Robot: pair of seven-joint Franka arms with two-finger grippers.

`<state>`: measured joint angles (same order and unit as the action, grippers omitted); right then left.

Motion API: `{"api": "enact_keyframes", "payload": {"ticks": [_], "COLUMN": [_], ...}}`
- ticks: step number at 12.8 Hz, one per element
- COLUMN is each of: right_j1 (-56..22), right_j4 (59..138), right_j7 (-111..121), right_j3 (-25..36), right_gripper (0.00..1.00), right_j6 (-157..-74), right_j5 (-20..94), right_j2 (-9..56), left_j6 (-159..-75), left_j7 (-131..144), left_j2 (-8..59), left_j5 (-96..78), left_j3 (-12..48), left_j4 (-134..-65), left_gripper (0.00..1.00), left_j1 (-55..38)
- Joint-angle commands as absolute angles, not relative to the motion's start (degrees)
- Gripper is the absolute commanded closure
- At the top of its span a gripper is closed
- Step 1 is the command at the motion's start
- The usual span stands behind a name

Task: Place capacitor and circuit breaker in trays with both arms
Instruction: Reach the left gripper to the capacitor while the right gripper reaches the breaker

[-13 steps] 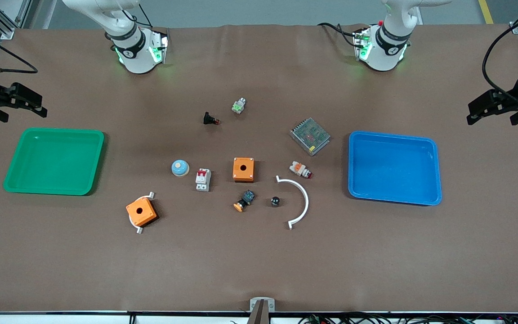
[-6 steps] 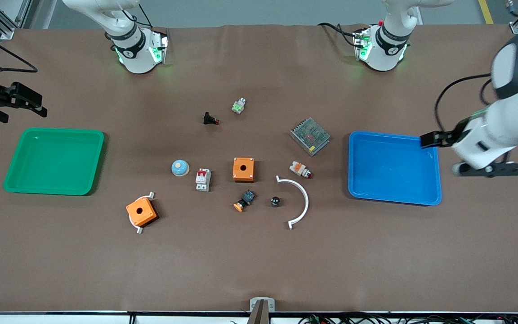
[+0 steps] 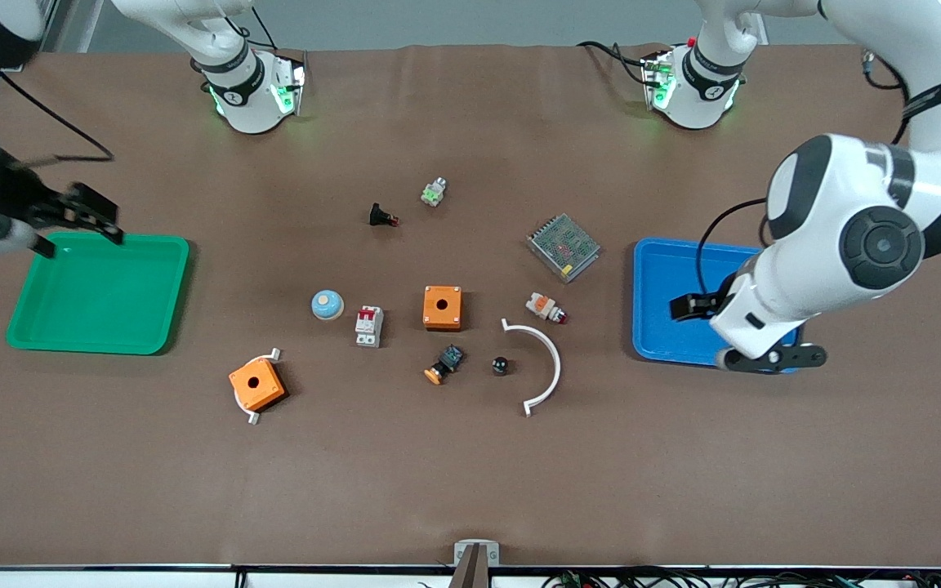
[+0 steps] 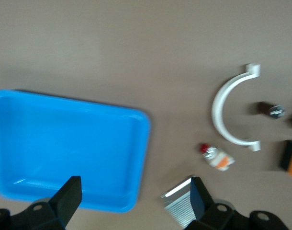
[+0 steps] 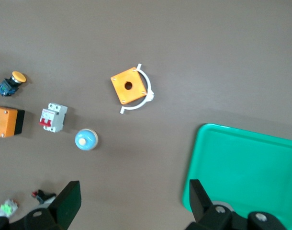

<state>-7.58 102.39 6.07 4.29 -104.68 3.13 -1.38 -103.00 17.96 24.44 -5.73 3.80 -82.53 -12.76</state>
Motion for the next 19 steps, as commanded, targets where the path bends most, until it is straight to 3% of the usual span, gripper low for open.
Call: {"api": "enact_keyframes", "payload": {"ticks": [1, 5, 12, 15, 19], "right_j1": [-11.3, -17.7, -27.5, -30.4, -30.9], "right_j4": [102.3, 102.3, 100.5, 99.8, 99.3], "right_j7": [-0.6, -9.7, -20.3, -25.7, -27.5], "right_j3": [4.5, 4.5, 4.5, 4.5, 4.4], "right_gripper": [0.0, 0.01, 0.05, 0.08, 0.11], "right_j6": [-107.2, -114.1, -129.4, -134.9, -134.3], "right_j5": [3.5, 3.4, 3.5, 3.6, 3.6], "right_j2": [2.3, 9.8, 24.9, 30.6, 33.3], "left_j6": [-110.1, -129.6, -149.9, -152.1, -152.1], "left_j7": [19.1, 30.9, 33.3, 33.7, 34.1], "left_j2": [27.9, 36.8, 47.9, 51.1, 52.6], "left_j5": [-12.8, -14.9, -13.6, -13.6, -12.1], "left_j3": [3.7, 3.1, 1.8, -1.1, -1.8], "left_j4": [-80.5, -77.9, -77.5, -77.7, -78.5], "left_gripper": [0.0, 0.0, 0.0, 0.0, 0.0], "left_j1": [-14.7, -23.1, -32.6, -36.4, -37.3]}}
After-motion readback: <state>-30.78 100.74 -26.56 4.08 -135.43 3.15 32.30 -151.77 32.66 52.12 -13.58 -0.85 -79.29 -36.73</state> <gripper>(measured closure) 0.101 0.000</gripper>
